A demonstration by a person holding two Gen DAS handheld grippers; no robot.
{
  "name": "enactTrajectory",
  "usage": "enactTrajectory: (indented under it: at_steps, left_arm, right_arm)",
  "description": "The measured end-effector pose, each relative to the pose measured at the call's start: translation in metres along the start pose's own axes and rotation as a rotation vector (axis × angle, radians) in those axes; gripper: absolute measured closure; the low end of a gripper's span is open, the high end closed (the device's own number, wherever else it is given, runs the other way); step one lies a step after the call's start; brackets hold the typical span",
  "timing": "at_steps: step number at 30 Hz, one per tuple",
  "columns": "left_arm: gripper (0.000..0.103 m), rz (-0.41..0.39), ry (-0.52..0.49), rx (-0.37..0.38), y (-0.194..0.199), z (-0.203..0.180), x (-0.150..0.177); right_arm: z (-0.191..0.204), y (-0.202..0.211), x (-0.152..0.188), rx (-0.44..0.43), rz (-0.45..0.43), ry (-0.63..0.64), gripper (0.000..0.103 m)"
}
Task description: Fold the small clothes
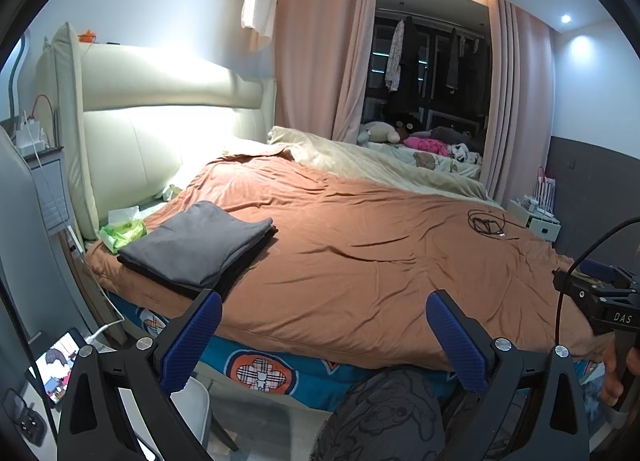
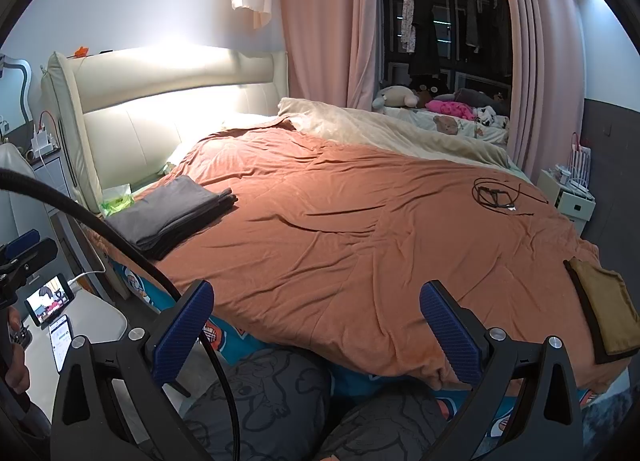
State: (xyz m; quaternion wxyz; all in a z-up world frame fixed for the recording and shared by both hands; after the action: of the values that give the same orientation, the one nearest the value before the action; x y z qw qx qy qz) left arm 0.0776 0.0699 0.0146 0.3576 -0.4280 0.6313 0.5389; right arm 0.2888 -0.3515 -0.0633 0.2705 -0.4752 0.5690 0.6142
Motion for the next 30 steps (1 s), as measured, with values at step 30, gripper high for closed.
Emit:
enactTrajectory:
  at_steps: [30]
  left_arm:
    - [0.0, -0.035, 0.002, -0.017, 0.013, -0.001, -0.005]
  right_arm:
    - [-0.004, -0.004, -0.003, 0.001, 0.005, -0.011, 0.0]
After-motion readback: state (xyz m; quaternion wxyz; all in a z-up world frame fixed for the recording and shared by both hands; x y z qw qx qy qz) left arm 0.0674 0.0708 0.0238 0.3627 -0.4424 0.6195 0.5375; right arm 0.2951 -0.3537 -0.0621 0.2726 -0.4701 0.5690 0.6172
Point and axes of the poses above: each gripper's, at about its wrist camera, not at the fingertips, and y roughly against the way its jaws point, z to its left, x to its underside, the point moved 10 cm from there along -y, roughly the way its jaws point, and after that the axes turned 7 degrees about x, right-handed, at the moved point
